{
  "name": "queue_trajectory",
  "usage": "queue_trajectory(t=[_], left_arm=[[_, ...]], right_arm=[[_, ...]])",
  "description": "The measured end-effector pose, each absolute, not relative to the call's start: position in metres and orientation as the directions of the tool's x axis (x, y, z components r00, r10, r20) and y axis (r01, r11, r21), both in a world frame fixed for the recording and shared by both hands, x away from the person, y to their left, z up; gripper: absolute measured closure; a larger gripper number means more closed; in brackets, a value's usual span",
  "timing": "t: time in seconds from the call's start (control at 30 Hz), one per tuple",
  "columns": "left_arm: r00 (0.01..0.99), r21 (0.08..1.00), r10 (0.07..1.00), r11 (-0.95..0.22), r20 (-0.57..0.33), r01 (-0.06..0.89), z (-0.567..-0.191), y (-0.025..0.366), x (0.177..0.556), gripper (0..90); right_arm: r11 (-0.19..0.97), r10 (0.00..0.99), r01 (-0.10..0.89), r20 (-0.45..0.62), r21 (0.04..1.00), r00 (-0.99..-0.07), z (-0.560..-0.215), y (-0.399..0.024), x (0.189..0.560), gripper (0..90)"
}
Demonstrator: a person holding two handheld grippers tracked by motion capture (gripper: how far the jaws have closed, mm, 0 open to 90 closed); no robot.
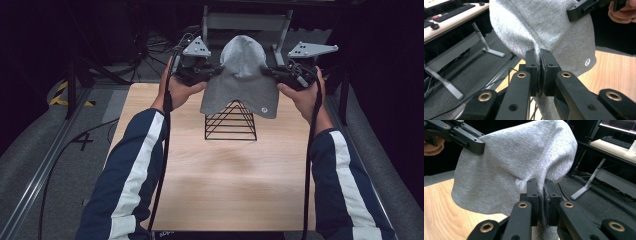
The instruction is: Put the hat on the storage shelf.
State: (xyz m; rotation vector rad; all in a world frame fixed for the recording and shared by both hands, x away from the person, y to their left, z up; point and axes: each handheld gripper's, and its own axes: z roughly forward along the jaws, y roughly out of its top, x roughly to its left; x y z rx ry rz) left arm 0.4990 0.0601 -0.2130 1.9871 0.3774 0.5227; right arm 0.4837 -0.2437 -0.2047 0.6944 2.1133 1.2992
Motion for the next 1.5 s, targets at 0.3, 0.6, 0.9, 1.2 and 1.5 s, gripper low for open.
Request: queue_trajectory(t=[0.3, 0.6, 0.9, 1.2, 1.5], left_arm=[[0.856, 0.879, 0.484, -0.471, 0.182, 0.079, -0.239, 0.056, 0.505, 85.5], [0.862, 0.85, 0.48, -0.512, 0.164, 0.123, -0.276, 0.051, 0.516, 85.3], [0.87, 0.844, 0.478, -0.511, 0.121, 0.164, -0.31, 0.051, 0.518, 85.2], [0.873, 0.841, 0.481, -0.503, 0.078, 0.202, -0.342, 0.056, 0.515, 85.2], [0.87, 0.797, 0.484, -0.561, 0.095, 0.225, -0.369, 0.058, 0.516, 85.2]], right_arm=[[0.423, 0.672, 0.164, -0.187, 0.891, -0.717, -0.228, -0.239, 0.487, 84.7], [0.432, 0.669, 0.216, -0.151, 0.876, -0.728, -0.261, -0.24, 0.5, 84.7], [0.446, 0.659, 0.264, -0.114, 0.855, -0.744, -0.298, -0.238, 0.504, 84.7], [0.469, 0.664, 0.302, -0.106, 0.83, -0.741, -0.329, -0.237, 0.505, 84.7], [0.496, 0.684, 0.351, -0.109, 0.794, -0.721, -0.355, -0.24, 0.51, 84.8]])
